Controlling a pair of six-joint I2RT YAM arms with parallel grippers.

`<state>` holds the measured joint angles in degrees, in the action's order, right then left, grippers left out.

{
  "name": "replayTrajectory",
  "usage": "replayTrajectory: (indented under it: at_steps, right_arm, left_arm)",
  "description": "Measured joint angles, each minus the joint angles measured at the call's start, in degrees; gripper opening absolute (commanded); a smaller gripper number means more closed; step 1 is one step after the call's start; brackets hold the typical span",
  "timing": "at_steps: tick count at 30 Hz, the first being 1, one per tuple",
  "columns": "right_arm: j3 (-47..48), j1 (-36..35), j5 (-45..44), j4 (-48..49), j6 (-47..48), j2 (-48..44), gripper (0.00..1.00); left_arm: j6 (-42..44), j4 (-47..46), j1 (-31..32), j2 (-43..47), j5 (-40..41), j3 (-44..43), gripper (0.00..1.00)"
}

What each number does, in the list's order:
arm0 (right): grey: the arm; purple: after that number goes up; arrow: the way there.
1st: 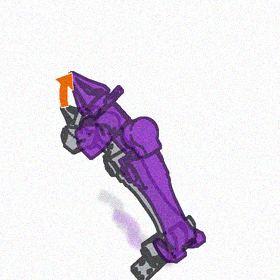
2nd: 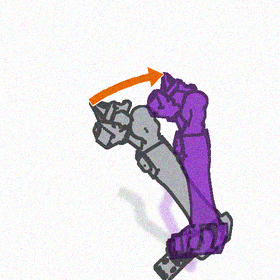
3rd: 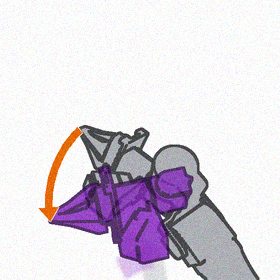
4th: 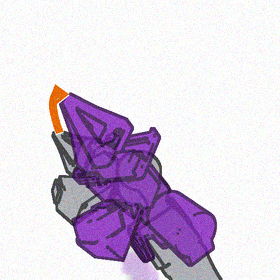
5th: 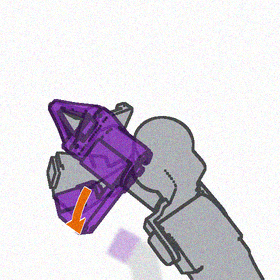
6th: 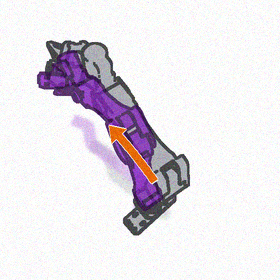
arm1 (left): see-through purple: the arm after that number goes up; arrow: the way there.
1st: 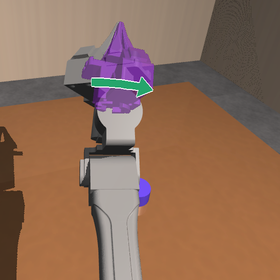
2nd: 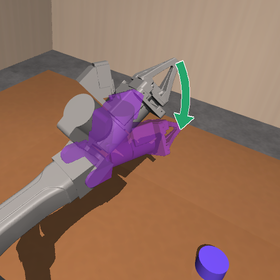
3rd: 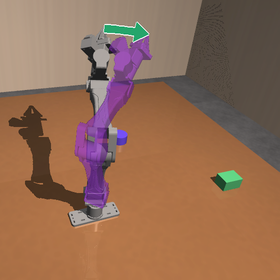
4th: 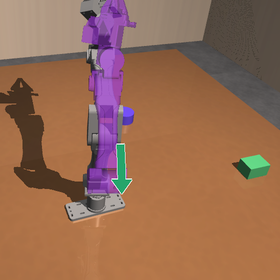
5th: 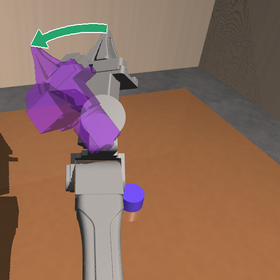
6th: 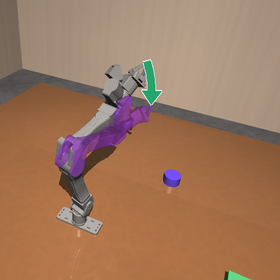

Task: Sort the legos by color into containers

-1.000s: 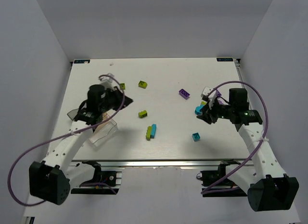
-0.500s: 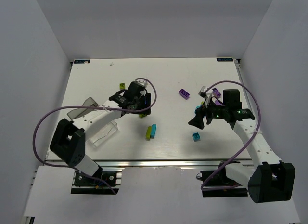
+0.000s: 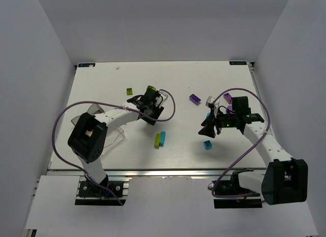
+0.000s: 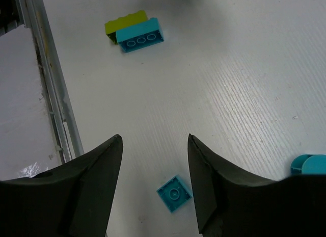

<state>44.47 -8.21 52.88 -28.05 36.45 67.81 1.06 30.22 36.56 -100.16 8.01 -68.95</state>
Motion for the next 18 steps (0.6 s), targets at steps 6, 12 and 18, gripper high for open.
replayTrajectory:
  at_steps: [6,12,18]
  right_arm:
    - [0.0,-0.2,-0.3,0.4,0.0,-0.2,0.6]
    - [-1.0,-0.2,-0.7,1.3,0.0,-1.2,0.61]
    - [-1.3,-0.2,-1.5,1.3,0.0,-1.3,0.6]
  left_arm:
    - [3.5,-2.6,0.0,-3.9,-0.3,-1.0,0.58]
    - [5.3,-3.9,0.0,-7.0,-0.8,-1.9,0.5]
    - [5.9,-4.8,0.0,-8.3,-1.4,-2.1,0.22]
